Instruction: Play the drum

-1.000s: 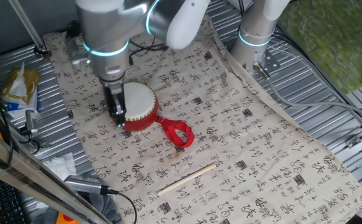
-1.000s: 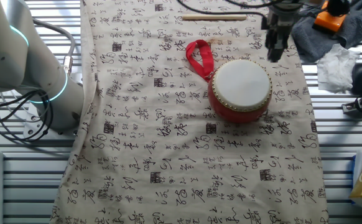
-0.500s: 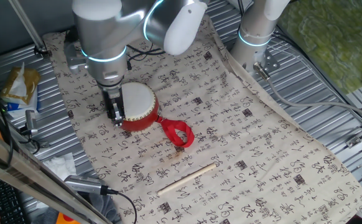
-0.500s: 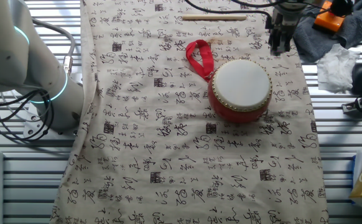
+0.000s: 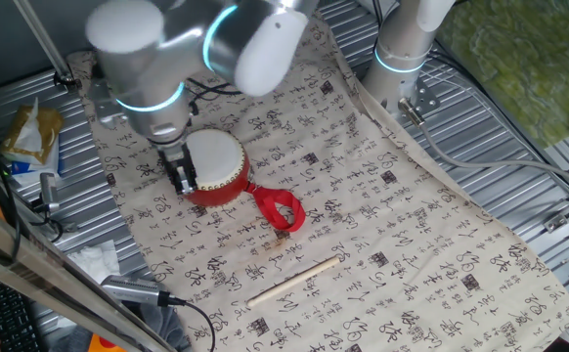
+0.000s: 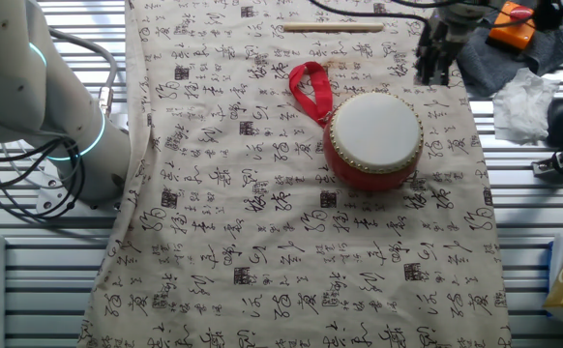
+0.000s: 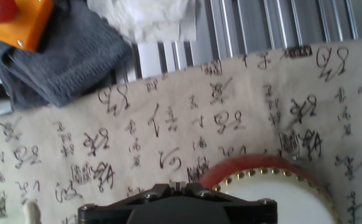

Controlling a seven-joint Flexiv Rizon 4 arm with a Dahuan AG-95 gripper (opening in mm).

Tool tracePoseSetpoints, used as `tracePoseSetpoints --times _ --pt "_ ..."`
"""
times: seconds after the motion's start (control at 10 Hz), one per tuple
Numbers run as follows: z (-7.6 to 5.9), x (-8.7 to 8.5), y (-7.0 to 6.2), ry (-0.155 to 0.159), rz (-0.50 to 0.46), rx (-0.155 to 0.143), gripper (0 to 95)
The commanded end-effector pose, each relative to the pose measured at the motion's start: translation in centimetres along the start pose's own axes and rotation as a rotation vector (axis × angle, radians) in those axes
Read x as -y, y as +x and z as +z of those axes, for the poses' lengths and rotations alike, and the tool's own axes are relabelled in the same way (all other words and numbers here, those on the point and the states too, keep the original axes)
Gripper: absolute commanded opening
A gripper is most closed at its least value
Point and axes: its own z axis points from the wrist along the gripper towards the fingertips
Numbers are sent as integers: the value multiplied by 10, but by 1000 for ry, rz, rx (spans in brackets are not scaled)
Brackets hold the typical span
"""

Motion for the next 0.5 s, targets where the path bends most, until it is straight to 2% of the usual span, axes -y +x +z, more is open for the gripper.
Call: tracePoseSetpoints --times 0.1,0.5 --pt "-1 -1 4 -5 9 67 0" --pt "-2 0 5 -5 -3 64 0"
